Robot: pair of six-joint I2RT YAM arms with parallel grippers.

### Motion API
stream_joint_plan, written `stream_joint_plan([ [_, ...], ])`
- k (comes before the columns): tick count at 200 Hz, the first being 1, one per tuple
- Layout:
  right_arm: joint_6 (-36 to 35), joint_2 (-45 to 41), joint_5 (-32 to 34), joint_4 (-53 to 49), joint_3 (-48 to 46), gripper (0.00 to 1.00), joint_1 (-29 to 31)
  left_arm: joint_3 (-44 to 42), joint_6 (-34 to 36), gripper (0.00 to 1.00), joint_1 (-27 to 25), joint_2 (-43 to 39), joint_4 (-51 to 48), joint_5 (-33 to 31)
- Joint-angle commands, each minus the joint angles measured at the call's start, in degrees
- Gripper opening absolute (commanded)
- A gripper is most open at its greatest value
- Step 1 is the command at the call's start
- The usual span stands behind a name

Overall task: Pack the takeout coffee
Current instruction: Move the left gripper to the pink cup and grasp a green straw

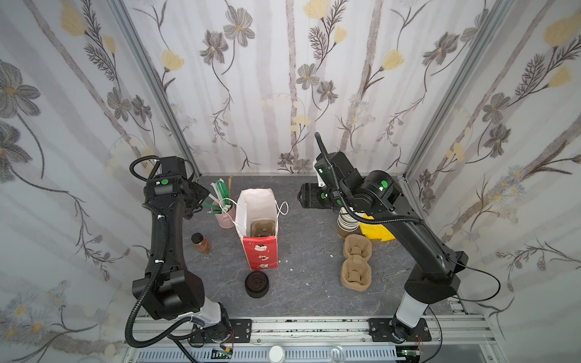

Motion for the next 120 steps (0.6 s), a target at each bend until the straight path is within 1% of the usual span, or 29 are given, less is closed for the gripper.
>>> stream_joint_plan([
  [1,0.98,-0.95,1.22,2.51,-2.25,0.71,0.13,-1.09,-0.93,0.70,0.27,0.97,-0.68,3.26],
  [21,1.12,-1.61,1.29,3.38,-3.80,0.71,0.13,-0.61,-0.50,0.63,1.24,1.85,0.18,1.68],
  [42,1.19,-2.04,1.48,4.64,-4.95,0.70,0.08,1.39,0.28,0.64,3.85,3.84,2.01,0.32],
  [60,1.19,-2.08,1.54,5.76,-5.62,0.70,0.13,2.19,1.58,0.67,4.52,6.16,5.54,-0.65],
  [94,1.19,-1.88,2.26,5.93,-5.95,0.70,0.05,0.11,3.35,0.67,4.59,7.35,15.48,1.98],
  [120,1.11,-1.68,2.54,6.11,-6.19,0.70,0.01,-2.71,4.99,0.64,4.59,7.11,19.96,3.52],
])
